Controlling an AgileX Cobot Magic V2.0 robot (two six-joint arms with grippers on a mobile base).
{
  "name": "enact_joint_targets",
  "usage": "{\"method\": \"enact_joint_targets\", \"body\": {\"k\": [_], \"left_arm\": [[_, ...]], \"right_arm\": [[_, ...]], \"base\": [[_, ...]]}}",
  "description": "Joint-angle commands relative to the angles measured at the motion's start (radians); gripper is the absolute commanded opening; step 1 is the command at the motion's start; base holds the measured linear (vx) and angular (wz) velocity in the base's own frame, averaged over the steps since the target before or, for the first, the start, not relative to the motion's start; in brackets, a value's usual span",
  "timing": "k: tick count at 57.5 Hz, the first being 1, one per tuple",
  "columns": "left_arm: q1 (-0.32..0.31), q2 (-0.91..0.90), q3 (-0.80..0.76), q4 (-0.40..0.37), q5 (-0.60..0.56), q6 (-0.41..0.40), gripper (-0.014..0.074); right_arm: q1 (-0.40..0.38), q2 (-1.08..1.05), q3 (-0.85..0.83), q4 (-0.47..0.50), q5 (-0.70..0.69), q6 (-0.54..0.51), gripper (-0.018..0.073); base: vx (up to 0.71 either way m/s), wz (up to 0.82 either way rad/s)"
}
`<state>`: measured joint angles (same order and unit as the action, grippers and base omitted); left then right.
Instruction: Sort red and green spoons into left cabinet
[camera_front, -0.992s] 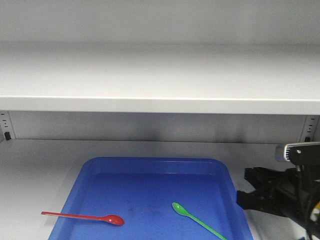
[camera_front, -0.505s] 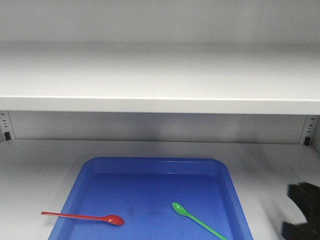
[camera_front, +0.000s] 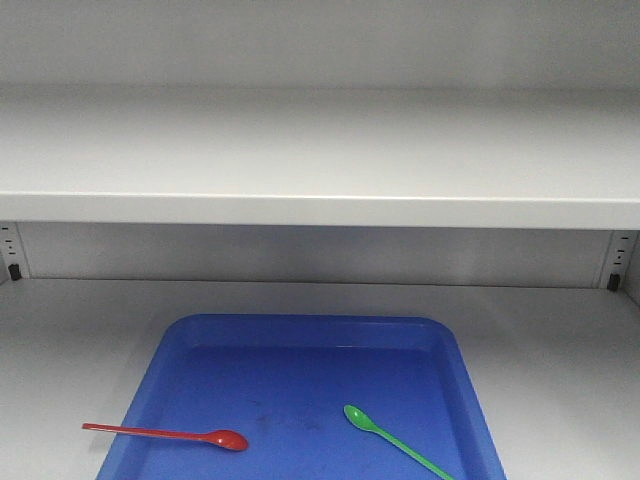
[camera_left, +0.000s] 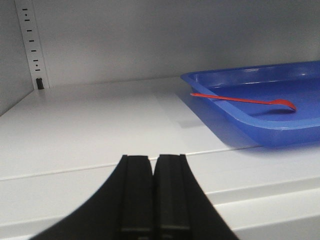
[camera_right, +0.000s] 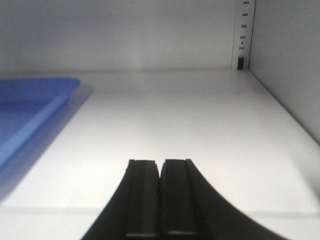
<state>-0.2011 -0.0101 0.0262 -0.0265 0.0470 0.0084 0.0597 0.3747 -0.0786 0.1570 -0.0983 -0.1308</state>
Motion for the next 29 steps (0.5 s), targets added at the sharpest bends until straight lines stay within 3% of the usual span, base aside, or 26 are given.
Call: {"method": "enact_joint_targets", "body": {"k": [1,12,18,29], "left_arm": [[-0.002,-0.019,0.018,-0.004,-0.083,-0.008,-0.0006],[-0.002,-0.019,0.018,-0.004,-0.083,-0.008,-0.0006],[-0.002,-0.019,0.018,-0.004,-0.083,-0.008,-0.0006],[-0.002,-0.019,0.018,-0.004,-0.081,-0.008,-0.0006]], "right_arm": [[-0.007,-0.097,0.036,-0.036,-0.029,0.001,-0.0004],[-0.007,-0.296,0.118,-0.043,0.064,0.001,-0.0004],[-0.007,-0.392,0.116,-0.093,0.14,0.002,-0.0004],[-0.008,-0.392,0.116,-0.102,0.14,0.003,-0.0004]], "base": [[0.0,0.0],[0.0,0.0],[0.0,0.0],[0.0,0.0]]}}
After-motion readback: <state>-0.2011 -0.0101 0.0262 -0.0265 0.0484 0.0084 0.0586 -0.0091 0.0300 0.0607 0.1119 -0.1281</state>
